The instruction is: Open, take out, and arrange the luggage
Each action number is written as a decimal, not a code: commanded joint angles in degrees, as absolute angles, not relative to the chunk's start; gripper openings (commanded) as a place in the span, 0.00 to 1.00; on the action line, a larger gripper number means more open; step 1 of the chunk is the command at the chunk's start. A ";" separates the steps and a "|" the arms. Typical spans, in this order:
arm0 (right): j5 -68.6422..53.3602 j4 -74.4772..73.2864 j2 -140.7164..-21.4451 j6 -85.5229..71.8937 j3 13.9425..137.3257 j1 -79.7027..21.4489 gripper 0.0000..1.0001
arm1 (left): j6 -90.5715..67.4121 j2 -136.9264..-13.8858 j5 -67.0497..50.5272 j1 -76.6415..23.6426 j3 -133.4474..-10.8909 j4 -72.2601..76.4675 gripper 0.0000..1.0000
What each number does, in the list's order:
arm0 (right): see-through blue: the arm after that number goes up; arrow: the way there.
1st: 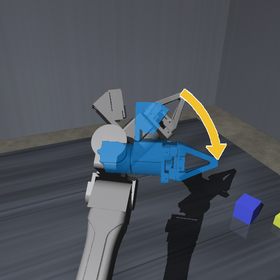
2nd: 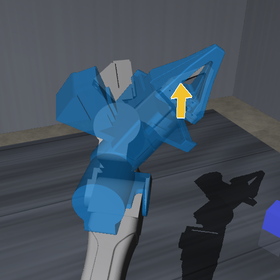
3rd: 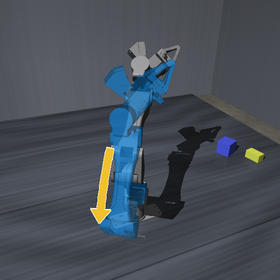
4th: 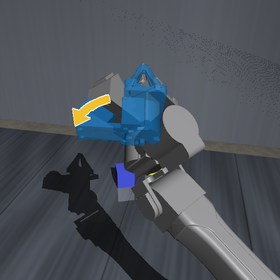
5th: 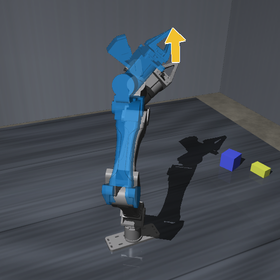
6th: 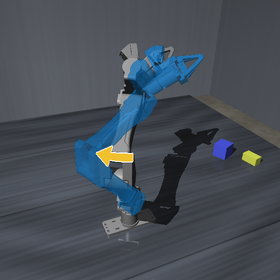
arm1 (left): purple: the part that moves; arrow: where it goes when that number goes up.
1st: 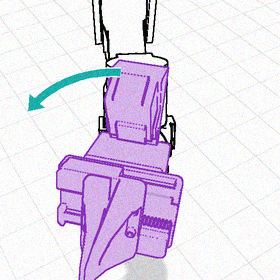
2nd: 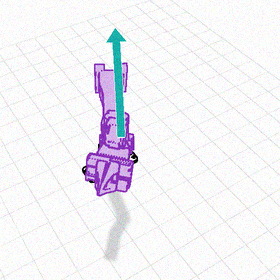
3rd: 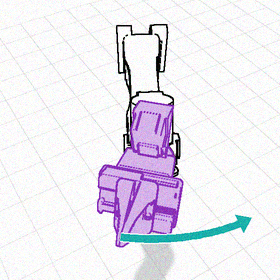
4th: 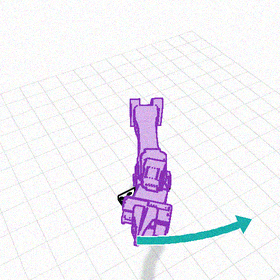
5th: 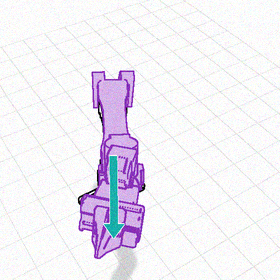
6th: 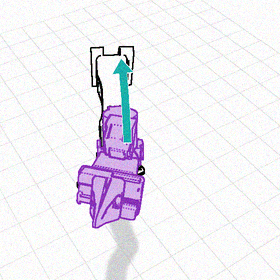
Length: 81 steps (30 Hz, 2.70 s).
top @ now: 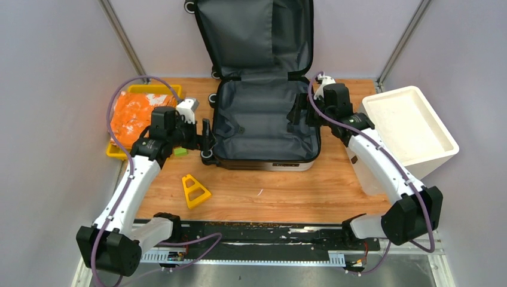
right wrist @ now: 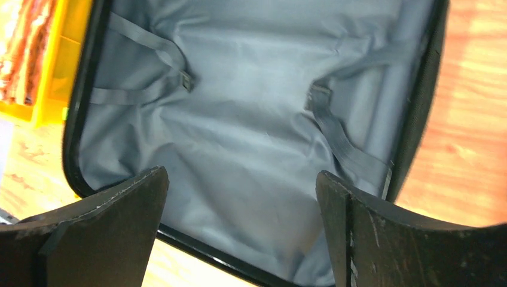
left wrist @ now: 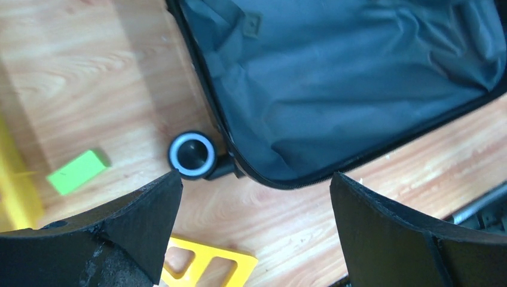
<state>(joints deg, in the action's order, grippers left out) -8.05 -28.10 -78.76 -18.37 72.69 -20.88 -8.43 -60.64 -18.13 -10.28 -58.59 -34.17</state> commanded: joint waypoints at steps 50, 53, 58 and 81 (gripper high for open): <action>-0.92 -30.24 -32.26 -19.52 58.64 -20.92 1.00 | -3.32 -35.04 -27.67 -11.07 -65.15 -38.18 1.00; -0.67 -29.92 -31.95 -20.61 57.52 -20.92 1.00 | -4.60 -35.39 -28.46 -11.09 -64.80 -36.66 1.00; -0.08 -29.86 -32.00 -19.63 57.15 -20.92 1.00 | -8.10 -36.99 -28.99 -11.08 -63.65 -33.82 1.00; -1.73 -31.02 -35.31 -22.50 56.45 -20.92 1.00 | -12.92 -35.85 -23.18 -11.12 -57.80 -30.55 1.00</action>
